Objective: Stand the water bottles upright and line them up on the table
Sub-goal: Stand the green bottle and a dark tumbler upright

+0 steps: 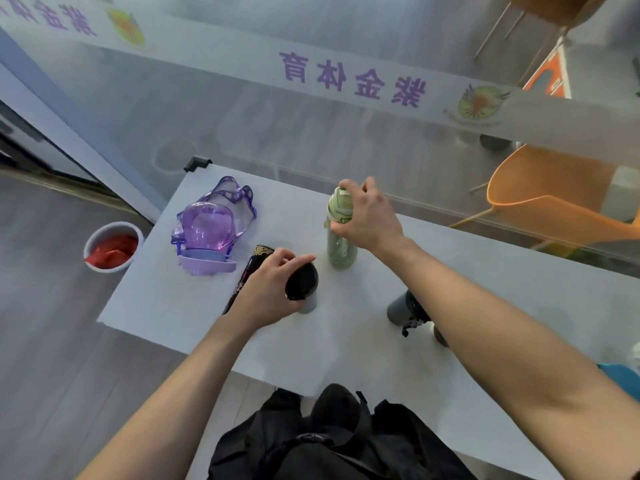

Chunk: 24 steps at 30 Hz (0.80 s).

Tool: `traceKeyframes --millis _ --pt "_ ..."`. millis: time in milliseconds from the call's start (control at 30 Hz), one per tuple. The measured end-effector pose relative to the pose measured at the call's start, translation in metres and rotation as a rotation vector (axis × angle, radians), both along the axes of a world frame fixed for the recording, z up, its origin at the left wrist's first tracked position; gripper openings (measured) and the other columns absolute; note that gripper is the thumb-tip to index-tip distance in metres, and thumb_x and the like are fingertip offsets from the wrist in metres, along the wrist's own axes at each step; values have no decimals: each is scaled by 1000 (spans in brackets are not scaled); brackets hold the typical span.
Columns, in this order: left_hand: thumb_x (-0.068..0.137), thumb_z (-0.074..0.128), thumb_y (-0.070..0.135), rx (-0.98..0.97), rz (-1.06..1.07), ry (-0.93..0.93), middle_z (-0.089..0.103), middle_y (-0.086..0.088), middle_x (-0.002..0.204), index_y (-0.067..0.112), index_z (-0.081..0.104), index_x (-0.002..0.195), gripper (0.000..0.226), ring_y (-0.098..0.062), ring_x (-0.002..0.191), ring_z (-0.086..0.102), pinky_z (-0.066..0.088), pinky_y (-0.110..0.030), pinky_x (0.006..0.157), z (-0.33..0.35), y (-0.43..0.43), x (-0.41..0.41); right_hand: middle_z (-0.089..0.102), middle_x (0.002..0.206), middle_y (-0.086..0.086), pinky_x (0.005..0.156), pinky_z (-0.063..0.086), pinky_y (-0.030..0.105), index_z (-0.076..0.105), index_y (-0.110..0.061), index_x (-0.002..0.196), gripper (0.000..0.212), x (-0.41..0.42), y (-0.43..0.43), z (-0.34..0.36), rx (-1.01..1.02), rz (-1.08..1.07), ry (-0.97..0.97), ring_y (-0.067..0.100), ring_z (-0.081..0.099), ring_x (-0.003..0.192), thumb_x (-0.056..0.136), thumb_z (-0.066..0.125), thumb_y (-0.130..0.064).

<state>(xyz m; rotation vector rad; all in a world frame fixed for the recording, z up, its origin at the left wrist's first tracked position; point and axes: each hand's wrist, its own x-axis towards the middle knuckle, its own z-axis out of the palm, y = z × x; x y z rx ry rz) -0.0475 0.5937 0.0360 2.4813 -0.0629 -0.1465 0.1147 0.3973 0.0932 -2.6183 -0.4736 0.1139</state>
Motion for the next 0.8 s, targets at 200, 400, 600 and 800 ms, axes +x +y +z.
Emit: traceKeyframes --millis 200,400,600,800 --pt "73 92 33 58 101 31 56 6 143 31 40 157 99 -21 130 59 53 -42 106 -7 -14 -15 52 125 13 99 51 42 51 -17 146 81 -8 -10 -13 -33 55 -2 38 52 115 76 85 -37" --pt "63 96 38 76 143 156 50 5 151 41 19 168 130 -23 135 56 54 -47 106 -4 -13 -16 57 126 9 91 54 41 51 -18 145 82 -12 -13 -14 -70 41 -28 33 52 120 74 84 -43" --pt "62 102 37 123 180 328 50 0 155 30 28 169 130 -19 135 57 51 -41 112 7 25 -27 53 140 15 104 52 48 26 -24 165 122 -9 -8 3 -172 31 117 38 55 129 68 88 -66" --pt "81 91 44 210 233 299 64 4 142 30 56 152 80 -13 124 63 54 -37 105 23 79 -32 55 142 16 107 51 48 55 -9 148 83 -31 23 68 36 -41 -202 36 57 129 86 75 -62"
